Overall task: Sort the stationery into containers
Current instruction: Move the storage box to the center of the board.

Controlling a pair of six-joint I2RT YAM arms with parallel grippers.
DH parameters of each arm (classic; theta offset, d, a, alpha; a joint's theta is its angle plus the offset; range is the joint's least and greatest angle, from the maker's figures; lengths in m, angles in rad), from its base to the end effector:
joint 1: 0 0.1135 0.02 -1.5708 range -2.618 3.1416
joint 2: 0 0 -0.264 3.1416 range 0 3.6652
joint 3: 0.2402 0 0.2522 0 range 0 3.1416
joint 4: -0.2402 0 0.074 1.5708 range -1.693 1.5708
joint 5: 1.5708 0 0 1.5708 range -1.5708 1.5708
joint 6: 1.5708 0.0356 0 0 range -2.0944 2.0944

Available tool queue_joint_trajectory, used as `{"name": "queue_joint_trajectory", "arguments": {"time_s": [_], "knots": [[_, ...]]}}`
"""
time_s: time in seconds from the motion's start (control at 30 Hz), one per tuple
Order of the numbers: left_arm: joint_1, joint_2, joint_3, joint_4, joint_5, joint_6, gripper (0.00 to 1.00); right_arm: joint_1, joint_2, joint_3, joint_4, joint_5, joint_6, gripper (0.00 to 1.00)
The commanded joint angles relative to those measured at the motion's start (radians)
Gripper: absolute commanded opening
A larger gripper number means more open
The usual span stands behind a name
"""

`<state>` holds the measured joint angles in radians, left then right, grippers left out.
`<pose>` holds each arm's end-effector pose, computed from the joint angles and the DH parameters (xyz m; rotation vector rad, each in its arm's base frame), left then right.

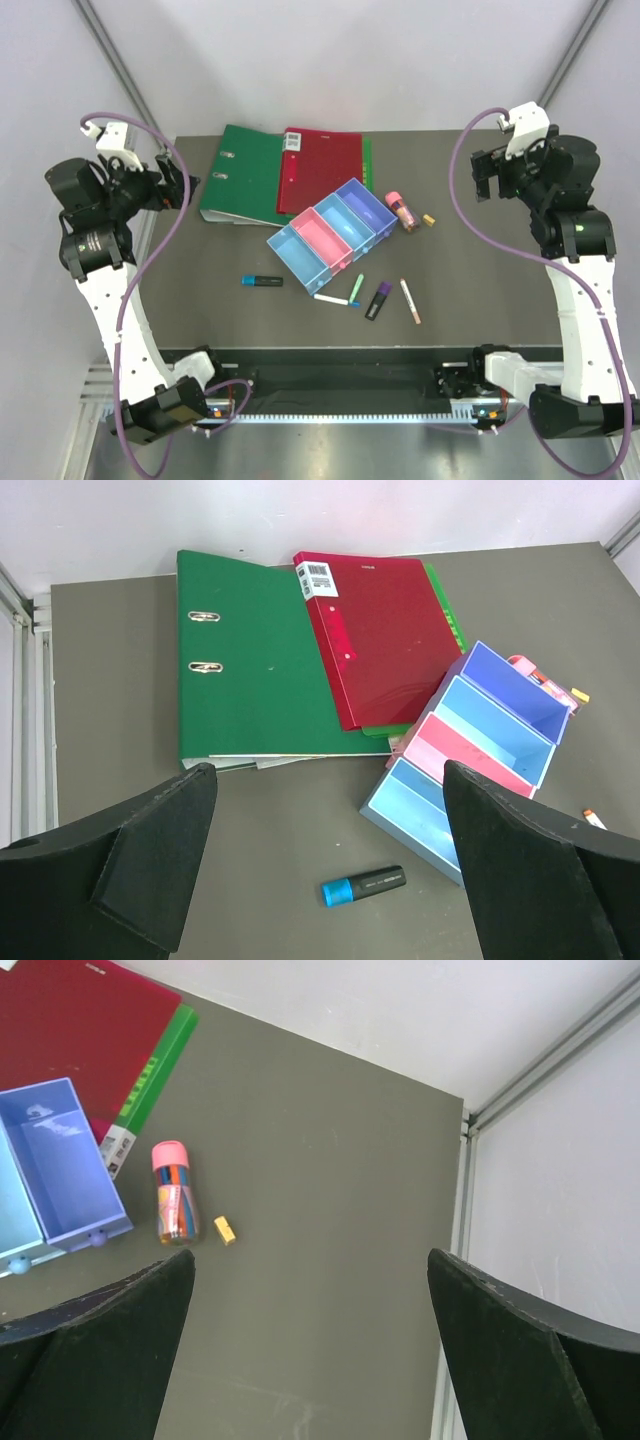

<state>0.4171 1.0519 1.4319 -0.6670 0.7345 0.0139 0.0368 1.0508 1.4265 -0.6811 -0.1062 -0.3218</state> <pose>0.1839 0.0554 0.4609 0.1408 1.7923 -0.3731 0.1987 0.0111 0.4554 -0.4061 1.8311 -0.0966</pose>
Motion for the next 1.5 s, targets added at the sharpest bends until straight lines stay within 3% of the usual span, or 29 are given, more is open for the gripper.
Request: {"name": "queue_joint_trajectory", "arguments": {"time_s": [0.0, 0.1, 0.33, 0.53, 0.83, 1.03, 1.27, 1.47], "knots": [[0.002, -0.015, -0.008, 0.056, -0.007, 0.006, 0.99, 0.009, 0.015, 0.029, 0.006, 0.063, 0.01, 1.0], [0.003, -0.018, -0.013, 0.058, -0.006, 0.014, 0.99, 0.011, 0.02, 0.022, -0.001, 0.094, 0.018, 0.99], [0.002, 0.002, -0.024, 0.038, 0.006, 0.043, 0.99, 0.017, 0.012, 0.026, -0.112, -0.116, -0.102, 1.0], [-0.018, 0.144, -0.014, 0.035, -0.046, 0.073, 0.99, 0.043, 0.066, 0.023, -0.124, -0.136, -0.091, 1.0], [-0.375, 0.23, -0.039, 0.138, -0.378, 0.146, 0.99, 0.222, 0.182, 0.038, -0.044, -0.109, -0.083, 0.99], [-0.408, 0.316, -0.001, 0.17, -0.455, 0.123, 0.99, 0.357, 0.285, 0.075, -0.012, 0.011, -0.115, 0.93], [-0.521, 0.395, 0.027, 0.193, -0.584, 0.202, 0.99, 0.38, 0.386, 0.133, 0.049, 0.057, -0.054, 0.81], [-0.531, 0.424, 0.044, 0.208, -0.642, 0.172, 0.99, 0.439, 0.439, 0.135, 0.057, 0.036, -0.065, 0.76]]}}
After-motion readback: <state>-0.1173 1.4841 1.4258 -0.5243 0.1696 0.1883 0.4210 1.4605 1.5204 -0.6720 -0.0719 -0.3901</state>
